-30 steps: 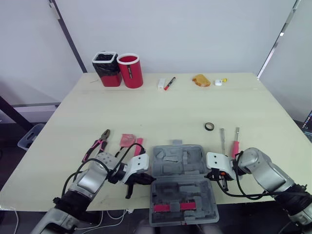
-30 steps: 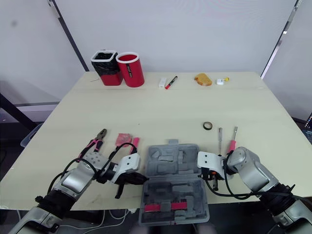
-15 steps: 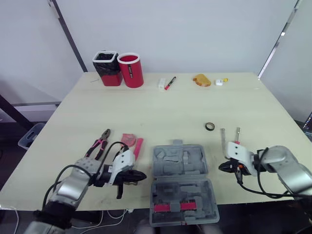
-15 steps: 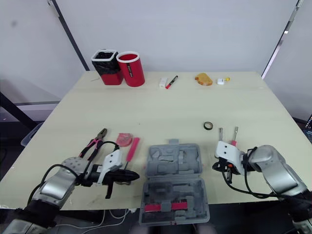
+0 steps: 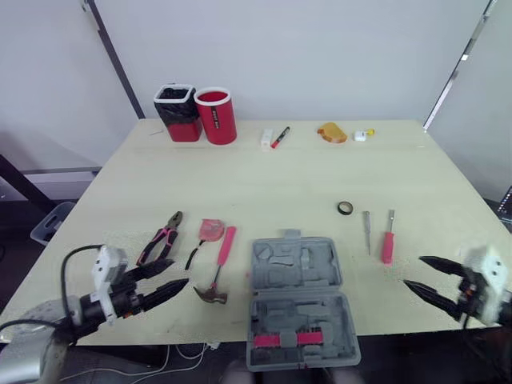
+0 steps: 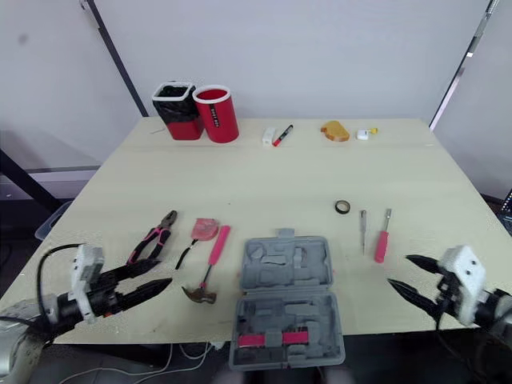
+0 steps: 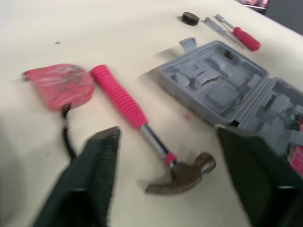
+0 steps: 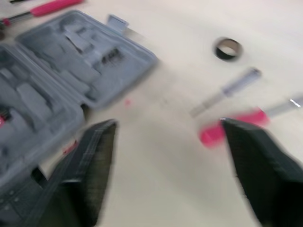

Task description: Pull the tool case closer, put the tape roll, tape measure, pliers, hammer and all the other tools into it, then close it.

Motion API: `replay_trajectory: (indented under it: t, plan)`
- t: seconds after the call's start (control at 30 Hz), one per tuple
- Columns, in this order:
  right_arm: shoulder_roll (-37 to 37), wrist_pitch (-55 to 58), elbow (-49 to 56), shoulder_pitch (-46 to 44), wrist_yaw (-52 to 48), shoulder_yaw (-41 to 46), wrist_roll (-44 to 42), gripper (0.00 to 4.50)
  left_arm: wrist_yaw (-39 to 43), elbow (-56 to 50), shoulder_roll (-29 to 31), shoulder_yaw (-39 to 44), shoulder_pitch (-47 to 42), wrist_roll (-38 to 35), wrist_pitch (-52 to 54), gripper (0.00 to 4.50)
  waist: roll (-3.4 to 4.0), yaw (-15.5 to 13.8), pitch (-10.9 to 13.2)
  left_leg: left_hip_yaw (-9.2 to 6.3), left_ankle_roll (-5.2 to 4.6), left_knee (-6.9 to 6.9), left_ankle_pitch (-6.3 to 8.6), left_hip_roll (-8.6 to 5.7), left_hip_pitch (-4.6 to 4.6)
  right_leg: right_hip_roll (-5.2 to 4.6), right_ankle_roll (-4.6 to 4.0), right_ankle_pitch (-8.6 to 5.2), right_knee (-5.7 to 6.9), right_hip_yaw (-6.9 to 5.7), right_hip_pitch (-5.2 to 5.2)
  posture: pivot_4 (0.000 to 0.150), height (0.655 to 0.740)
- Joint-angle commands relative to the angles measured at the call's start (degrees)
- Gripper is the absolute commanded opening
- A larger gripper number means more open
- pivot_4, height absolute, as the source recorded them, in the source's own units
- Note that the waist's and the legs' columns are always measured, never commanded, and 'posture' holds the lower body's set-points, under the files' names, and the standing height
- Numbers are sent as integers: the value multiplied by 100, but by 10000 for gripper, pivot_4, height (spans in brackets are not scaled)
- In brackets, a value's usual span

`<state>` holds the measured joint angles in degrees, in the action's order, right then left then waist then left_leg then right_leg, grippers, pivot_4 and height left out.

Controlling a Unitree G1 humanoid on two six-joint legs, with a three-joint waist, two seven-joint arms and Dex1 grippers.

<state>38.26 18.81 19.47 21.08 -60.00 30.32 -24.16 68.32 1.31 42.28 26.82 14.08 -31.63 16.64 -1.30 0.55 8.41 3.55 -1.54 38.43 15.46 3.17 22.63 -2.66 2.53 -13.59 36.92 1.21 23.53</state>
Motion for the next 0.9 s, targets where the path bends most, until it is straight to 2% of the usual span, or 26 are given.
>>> replay_trajectory:
  t: [0.03,0.27,0.43,0.57,0.67,0.8,0.9]
  plan:
    - [22,-271,-71,367,-97,569,-217,44251,27,278,72,425,269,6,-288,44611,0,2,0,0,0,0,0,0,1,-1,0,0,0,1,1,1500,7400]
    - [80,-392,-291,561,-33,685,-285,44251,140,724,145,511,416,55,-510,44611,-12,-3,-8,-13,2,-2,1,13,-3,-12,0,-1,-2,6,12,1500,7400]
    - [389,279,191,-163,506,274,-371,44251,-114,208,124,365,88,-58,-353,44611,-10,-4,-7,-12,2,-1,2,11,-2,-22,0,0,-2,6,12,1500,7400]
    - [942,1075,444,-1241,933,-505,-231,44251,-327,-302,37,194,-237,-125,-242,44611,-8,27,-7,0,1,-1,1,11,-6,-34,-3,4,2,0,12,1500,7400]
    - [1322,1506,255,-2254,1160,-1376,150,44251,-385,-542,-191,33,-521,-209,-413,44611,-7,13,-6,0,0,-6,1,5,-2,-28,-5,4,-1,-6,13,1500,7400]
    - [1536,2213,-875,-4326,905,-3096,857,44251,-84,-942,-194,-356,-932,-711,80,44611,-10,27,5,7,-1,-4,1,-7,10,-23,-5,6,-8,-8,16,1500,7400]
    - [1167,2075,-2244,-5789,549,-4166,1461,44251,140,-1088,-221,-474,-1166,-1009,171,44611,-6,29,8,19,-1,-4,1,-3,6,-18,-8,6,-8,-13,14,1500,7400]
